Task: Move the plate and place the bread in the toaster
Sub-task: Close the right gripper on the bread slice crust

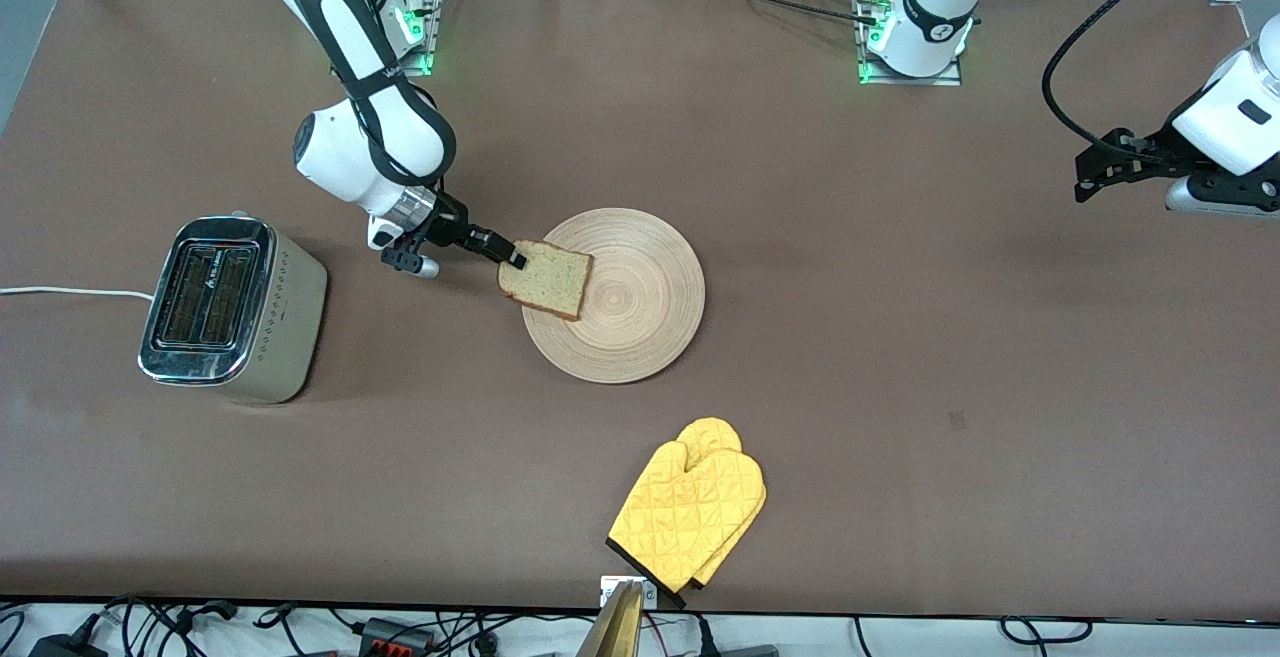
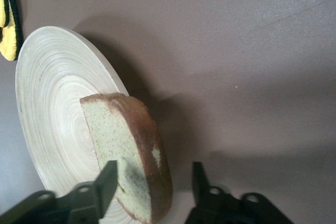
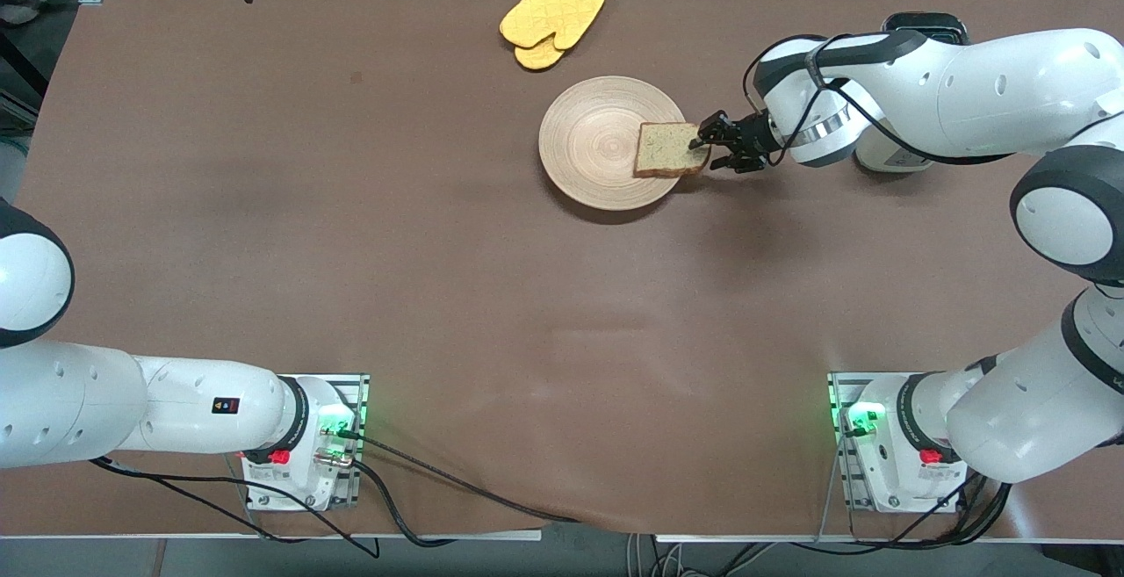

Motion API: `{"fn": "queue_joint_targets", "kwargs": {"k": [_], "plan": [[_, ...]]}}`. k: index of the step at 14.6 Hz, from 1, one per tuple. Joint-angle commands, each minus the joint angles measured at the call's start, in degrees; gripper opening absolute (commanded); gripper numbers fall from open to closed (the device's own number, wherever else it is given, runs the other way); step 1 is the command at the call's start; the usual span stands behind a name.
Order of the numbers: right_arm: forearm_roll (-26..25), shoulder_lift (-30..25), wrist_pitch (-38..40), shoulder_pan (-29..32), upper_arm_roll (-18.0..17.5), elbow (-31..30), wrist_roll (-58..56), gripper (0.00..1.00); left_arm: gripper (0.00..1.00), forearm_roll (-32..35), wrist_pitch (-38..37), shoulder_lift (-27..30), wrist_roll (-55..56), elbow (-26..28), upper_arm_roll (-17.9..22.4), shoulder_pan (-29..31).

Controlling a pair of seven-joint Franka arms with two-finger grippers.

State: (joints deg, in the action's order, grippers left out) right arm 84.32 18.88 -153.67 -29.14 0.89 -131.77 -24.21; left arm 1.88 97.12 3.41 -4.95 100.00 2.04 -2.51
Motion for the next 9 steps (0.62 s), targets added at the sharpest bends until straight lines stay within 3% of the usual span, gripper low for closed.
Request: {"fn": "queue_joint_targets", "kwargs": {"k": [1, 2, 6, 9], "plan": [[2.52, 0.54, -0.84, -0.48, 0.17, 0.9, -1.9, 0.44, 1.0, -0.47, 0.18, 0.54, 0.38, 0.37, 0.33, -0.22], [2.52, 0.54, -0.84, -0.48, 0.17, 0.98, -1.46, 0.36, 1.0, -0.47, 0.0, 0.54, 0.38, 0.37, 0.33, -0.22], [2.52, 0.28, -0.84, -0.65, 0.08, 1.95, 0.55, 0.28, 1.0, -0.47, -0.44, 0.54, 0.47, 0.28, 0.33, -0.22], [2.52, 0.1, -0.84, -0.92, 0.17, 3.27, 1.53, 0.05, 1.0, -0.47, -0.44, 0.54, 0.47, 0.28, 0.33, -0.22]]}}
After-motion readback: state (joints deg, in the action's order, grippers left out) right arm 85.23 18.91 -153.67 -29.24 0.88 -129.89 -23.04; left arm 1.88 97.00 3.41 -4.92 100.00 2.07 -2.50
